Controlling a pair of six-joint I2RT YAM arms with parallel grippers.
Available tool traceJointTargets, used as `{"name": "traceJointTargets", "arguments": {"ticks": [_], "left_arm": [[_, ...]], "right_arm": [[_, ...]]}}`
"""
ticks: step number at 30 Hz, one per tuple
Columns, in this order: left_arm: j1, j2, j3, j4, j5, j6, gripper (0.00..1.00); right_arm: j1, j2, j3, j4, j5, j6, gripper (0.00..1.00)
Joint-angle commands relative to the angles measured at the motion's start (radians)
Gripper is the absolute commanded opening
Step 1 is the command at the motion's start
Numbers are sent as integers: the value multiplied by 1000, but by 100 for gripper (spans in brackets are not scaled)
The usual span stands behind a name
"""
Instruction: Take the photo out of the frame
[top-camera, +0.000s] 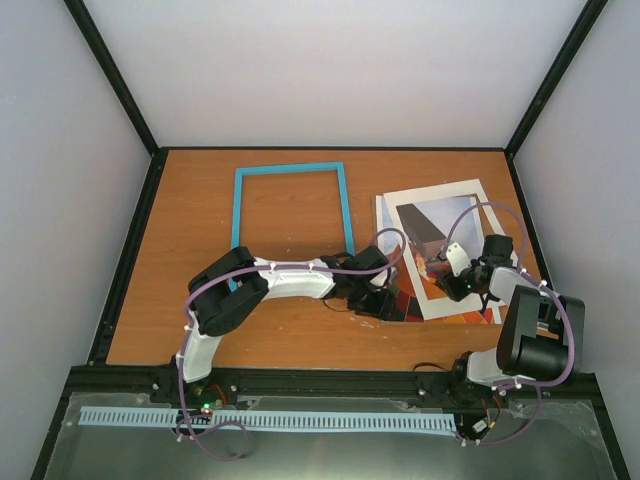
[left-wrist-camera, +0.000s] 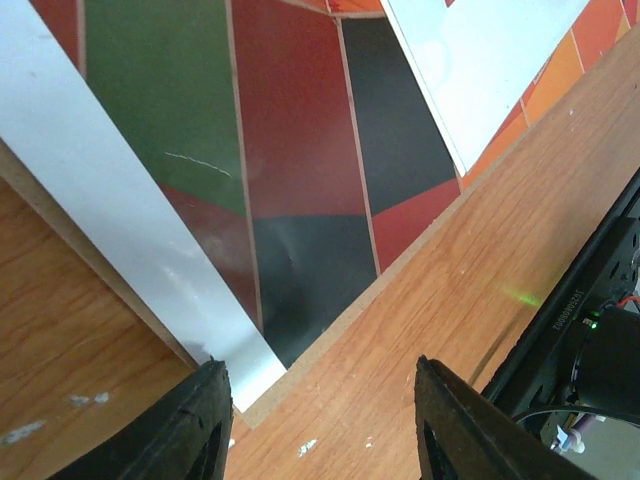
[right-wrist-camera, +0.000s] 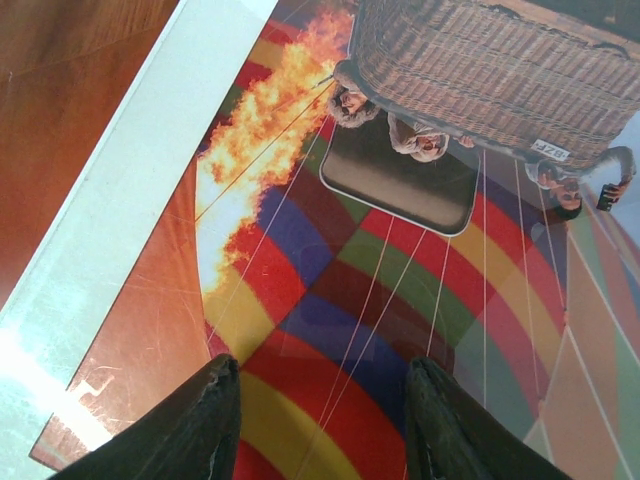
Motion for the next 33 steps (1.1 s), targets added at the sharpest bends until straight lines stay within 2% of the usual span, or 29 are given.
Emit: {"name": "traceJointTargets", "arguments": {"ticks": [1,13,33], "left_arm": [[-9,-17,41,20,17,-5,50],[-9,-35,6,-22,-33,-35,51],[-13,-13,12,12,23,-19,50]], "right_arm": [[4,17,-33,-59,51,5,46],[5,16,-32,-59,52,5,47],[4,17,-33,-59,51,5,48]]}}
